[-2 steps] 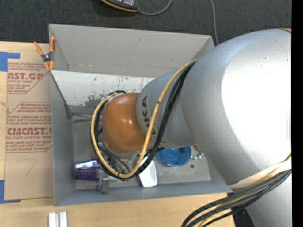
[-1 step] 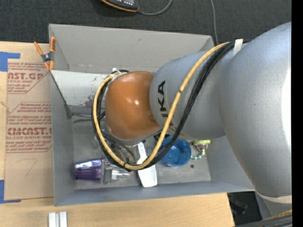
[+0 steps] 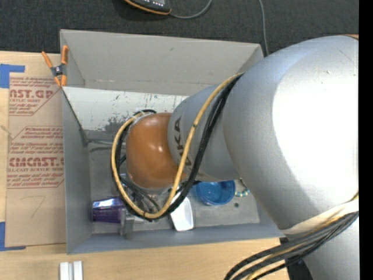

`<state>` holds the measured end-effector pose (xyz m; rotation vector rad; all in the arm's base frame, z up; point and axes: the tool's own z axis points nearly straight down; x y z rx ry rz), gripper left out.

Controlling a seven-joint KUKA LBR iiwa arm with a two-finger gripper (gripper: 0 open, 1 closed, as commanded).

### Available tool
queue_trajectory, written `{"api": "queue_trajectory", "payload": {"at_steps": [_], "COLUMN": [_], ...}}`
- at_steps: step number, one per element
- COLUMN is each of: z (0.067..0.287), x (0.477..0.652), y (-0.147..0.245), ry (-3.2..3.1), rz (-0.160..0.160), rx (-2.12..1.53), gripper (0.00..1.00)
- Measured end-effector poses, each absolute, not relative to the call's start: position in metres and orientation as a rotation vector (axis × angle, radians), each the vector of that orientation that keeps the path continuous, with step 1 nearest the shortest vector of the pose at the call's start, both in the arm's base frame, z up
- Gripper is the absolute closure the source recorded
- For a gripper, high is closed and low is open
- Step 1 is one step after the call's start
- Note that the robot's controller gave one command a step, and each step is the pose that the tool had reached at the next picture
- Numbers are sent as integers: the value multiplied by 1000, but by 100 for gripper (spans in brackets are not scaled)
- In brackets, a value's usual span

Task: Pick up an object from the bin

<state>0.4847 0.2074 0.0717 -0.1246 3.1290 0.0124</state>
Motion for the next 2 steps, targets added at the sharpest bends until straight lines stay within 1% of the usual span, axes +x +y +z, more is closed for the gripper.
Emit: {"api": "queue_trajectory", "payload": {"at_steps": [1,2], "z": [71,71], "x": [487,484], "y": [231,208], "ry": [3119,3131], "rz": [8,13], "rx": [-253,-128], "gripper": [0,100]}}
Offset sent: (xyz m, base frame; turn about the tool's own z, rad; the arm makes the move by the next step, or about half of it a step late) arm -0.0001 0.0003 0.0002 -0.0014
